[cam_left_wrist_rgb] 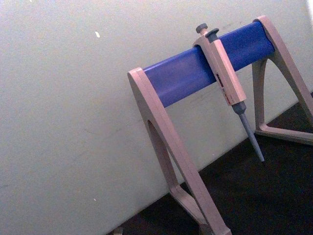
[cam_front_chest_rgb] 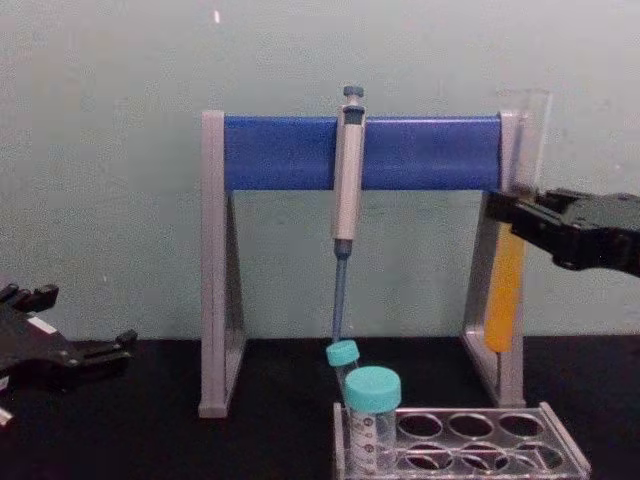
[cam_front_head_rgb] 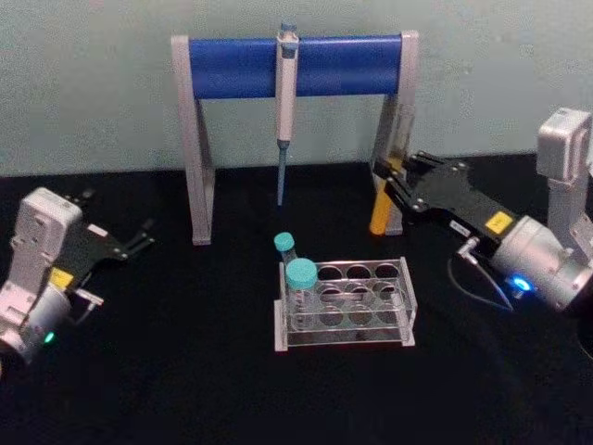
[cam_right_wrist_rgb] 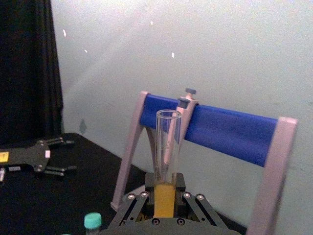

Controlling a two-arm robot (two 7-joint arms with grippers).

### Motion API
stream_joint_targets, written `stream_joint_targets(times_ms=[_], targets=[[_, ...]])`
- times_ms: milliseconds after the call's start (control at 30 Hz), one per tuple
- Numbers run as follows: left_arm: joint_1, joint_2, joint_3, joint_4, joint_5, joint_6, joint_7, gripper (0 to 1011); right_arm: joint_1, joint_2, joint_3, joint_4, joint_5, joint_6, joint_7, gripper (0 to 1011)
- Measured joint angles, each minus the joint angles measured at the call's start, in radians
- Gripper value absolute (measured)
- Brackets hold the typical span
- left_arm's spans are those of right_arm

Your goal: Pick up the test tube from the test tube rack, shake it, then place it back into the test tube rack.

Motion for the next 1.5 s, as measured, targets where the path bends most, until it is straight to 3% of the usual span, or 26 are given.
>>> stream_joint_targets(times_ms=[233, 467, 700, 900, 1133, 1500], targets=[[0.0, 0.0, 0.0, 0.0, 0.0, 0.0, 0.0, 1001, -0.072, 0.038, 0.022, -0.068, -0.005, 0.04, -0.026, 230], [0.0, 0.0, 0.0, 0.0, 0.0, 0.0, 0.0, 1001, -0.097, 0.044, 0.007, -0.095, 0.017, 0.052, 0.004, 230], [0.0, 0.0, 0.0, 0.0, 0.0, 0.0, 0.0, 1001, -0.05, 0.009, -0.041, -0.048, 0.039, 0.04, 0.05, 230], [0.0, 0.0, 0.0, 0.0, 0.0, 0.0, 0.0, 1002, 0.012, -0.034, -0.06, 0.028, 0.03, 0.014, 0.039, 230], [0.0, 0.0, 0.0, 0.0, 0.0, 0.0, 0.0, 1001, 0.039, -0.051, -0.048, 0.067, 0.008, 0.012, -0.006, 229], [0.0, 0.0, 0.0, 0.0, 0.0, 0.0, 0.0, 1001, 0.02, -0.041, -0.021, 0.054, -0.003, 0.02, -0.028, 230]])
